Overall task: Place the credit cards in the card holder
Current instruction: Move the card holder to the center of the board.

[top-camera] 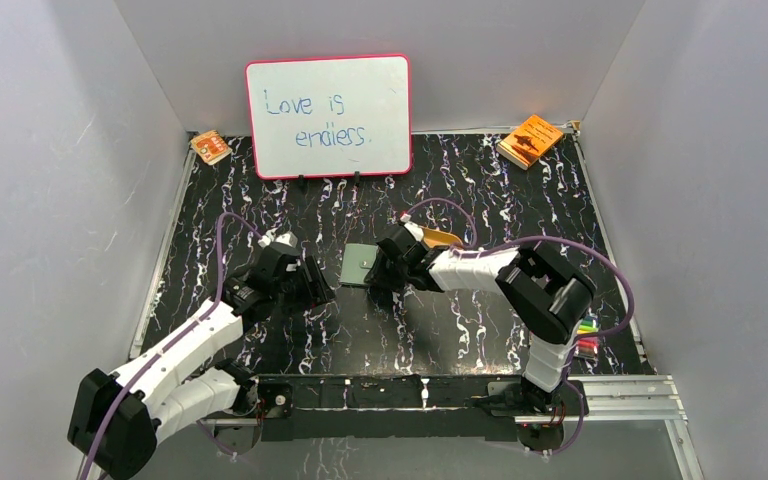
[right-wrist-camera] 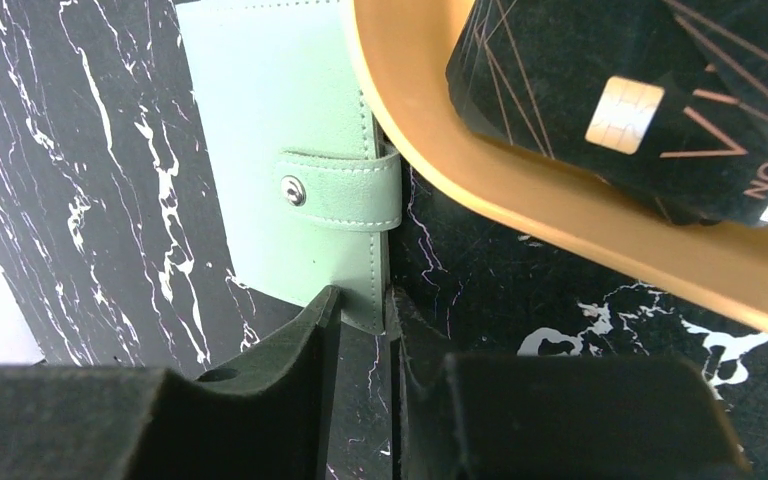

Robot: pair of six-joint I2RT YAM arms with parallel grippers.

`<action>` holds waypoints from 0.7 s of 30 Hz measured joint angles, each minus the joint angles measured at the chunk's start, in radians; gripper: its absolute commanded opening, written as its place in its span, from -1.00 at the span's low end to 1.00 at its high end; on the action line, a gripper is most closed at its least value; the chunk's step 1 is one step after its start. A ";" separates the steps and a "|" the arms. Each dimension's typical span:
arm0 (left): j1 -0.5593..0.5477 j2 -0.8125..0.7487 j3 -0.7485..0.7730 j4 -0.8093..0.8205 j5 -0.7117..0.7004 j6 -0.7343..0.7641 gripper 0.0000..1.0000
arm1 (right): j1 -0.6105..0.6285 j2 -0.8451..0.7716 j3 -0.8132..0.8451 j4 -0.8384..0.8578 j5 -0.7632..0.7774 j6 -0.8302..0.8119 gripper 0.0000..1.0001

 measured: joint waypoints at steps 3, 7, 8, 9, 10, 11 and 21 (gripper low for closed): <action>0.000 -0.003 -0.007 -0.007 0.000 -0.002 0.23 | 0.006 -0.003 -0.013 0.018 -0.003 -0.008 -0.56; 0.000 -0.003 -0.008 -0.009 0.000 -0.002 0.23 | 0.017 -0.032 -0.058 0.048 -0.006 -0.012 -0.64; 0.000 -0.003 -0.008 -0.009 0.000 -0.002 0.23 | 0.022 -0.046 -0.076 0.053 -0.008 -0.014 -0.65; 0.000 -0.004 -0.010 -0.008 0.000 -0.003 0.23 | 0.027 -0.063 -0.097 0.055 -0.010 -0.017 -0.67; 0.000 -0.005 -0.011 -0.008 0.000 -0.005 0.23 | 0.033 -0.082 -0.117 0.054 -0.013 -0.021 -0.69; 0.000 -0.006 -0.016 -0.008 0.000 -0.006 0.23 | 0.037 -0.102 -0.137 0.052 -0.019 -0.027 -0.71; 0.000 -0.033 -0.065 0.003 0.024 -0.026 0.26 | 0.122 -0.357 -0.346 -0.064 -0.064 -0.092 -0.55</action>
